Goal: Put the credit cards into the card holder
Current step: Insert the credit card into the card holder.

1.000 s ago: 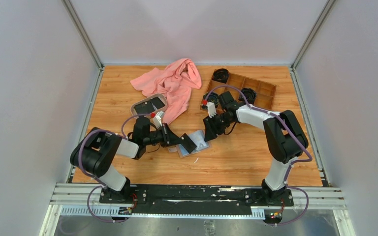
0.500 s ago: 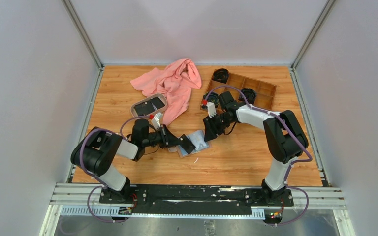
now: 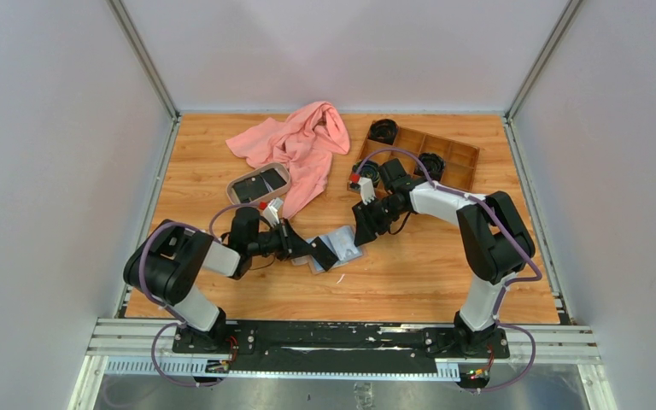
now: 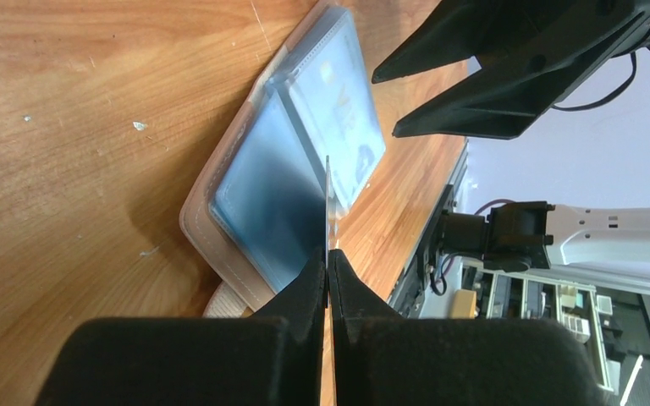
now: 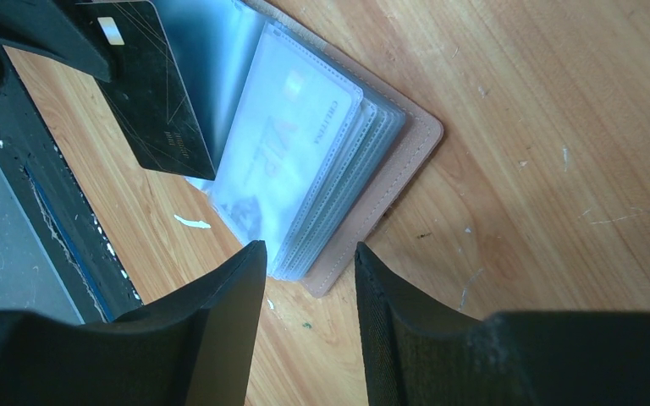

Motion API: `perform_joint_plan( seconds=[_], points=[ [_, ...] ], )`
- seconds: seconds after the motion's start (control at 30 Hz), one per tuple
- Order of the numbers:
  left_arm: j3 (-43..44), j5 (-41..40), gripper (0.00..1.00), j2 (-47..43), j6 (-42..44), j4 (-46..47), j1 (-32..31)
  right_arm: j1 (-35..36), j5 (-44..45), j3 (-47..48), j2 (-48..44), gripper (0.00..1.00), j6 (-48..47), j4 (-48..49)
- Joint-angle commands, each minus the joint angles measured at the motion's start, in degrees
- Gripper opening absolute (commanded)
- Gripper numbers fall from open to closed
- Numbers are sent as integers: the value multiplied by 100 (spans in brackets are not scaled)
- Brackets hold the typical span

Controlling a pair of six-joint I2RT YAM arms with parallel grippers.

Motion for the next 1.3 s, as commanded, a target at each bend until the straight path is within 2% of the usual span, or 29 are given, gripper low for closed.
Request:
perform_joint_plan(
  seconds=[0.0, 0.27, 1.27],
  points=[
    [134, -42, 0, 168, 120, -47, 39, 85, -78, 129, 22, 47, 40, -61],
    [-50, 155, 0, 103, -385, 727, 39, 93, -104, 137, 25, 47, 25, -72],
    [163, -167, 0, 643, -137, 296, 41, 198, -22, 155, 58, 47, 46, -87]
  ],
)
